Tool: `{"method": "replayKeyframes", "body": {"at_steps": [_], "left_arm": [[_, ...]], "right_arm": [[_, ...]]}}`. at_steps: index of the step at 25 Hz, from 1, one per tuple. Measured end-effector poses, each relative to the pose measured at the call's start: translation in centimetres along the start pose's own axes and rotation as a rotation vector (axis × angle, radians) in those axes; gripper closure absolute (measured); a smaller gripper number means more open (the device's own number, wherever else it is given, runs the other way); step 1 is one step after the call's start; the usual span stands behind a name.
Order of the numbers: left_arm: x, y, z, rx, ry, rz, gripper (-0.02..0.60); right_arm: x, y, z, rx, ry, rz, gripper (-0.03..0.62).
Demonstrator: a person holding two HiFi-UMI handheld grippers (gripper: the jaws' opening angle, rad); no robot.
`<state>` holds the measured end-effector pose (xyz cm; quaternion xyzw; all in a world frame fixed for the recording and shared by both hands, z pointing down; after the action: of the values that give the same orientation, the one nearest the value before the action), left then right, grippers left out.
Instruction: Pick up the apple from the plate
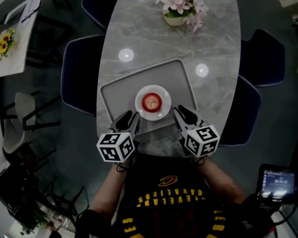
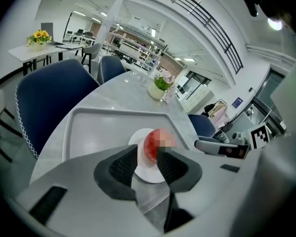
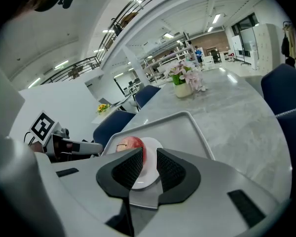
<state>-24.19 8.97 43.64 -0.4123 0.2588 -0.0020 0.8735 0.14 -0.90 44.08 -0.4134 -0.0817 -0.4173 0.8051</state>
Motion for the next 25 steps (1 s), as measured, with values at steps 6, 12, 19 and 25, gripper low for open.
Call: {"method": "replayKeyframes", "body": {"at_steps": [6, 12, 19, 25], "left_arm": [[-1.1, -1.9, -0.7, -0.075, 0.029, 0.016, 0.471], [-2.5, -3.3, -0.4, -0.122, 0.068, 0.006, 0.472], [-3.0, -4.3, 0.0, -0.202, 0.135, 0.054, 0.472], [-3.2, -4.9, 0.0, -0.259, 0.130, 0.059, 0.472]], "right_arm": [[0.7, -1.5, 0.6, -0.051, -0.067, 0.027, 0.519], [1.4, -3.0, 1.1, -0.095, -0.119, 0.050, 0.519], [1.6, -4.2, 1.6, -0.148, -0.201, 0.061, 0.519], [1.7, -4.6, 1.7, -0.197, -0.242, 0.087, 0.519]]}}
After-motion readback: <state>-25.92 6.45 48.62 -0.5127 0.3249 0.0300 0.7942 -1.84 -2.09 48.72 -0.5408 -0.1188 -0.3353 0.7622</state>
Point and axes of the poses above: the fingertips, and each gripper's own axes: y backward along the fingers, x to its right, z out of its underside, the point moved 10 cm from there along y, backward along the fingers, and after that the axes turned 3 degrees about -z, right-handed, at the moved point
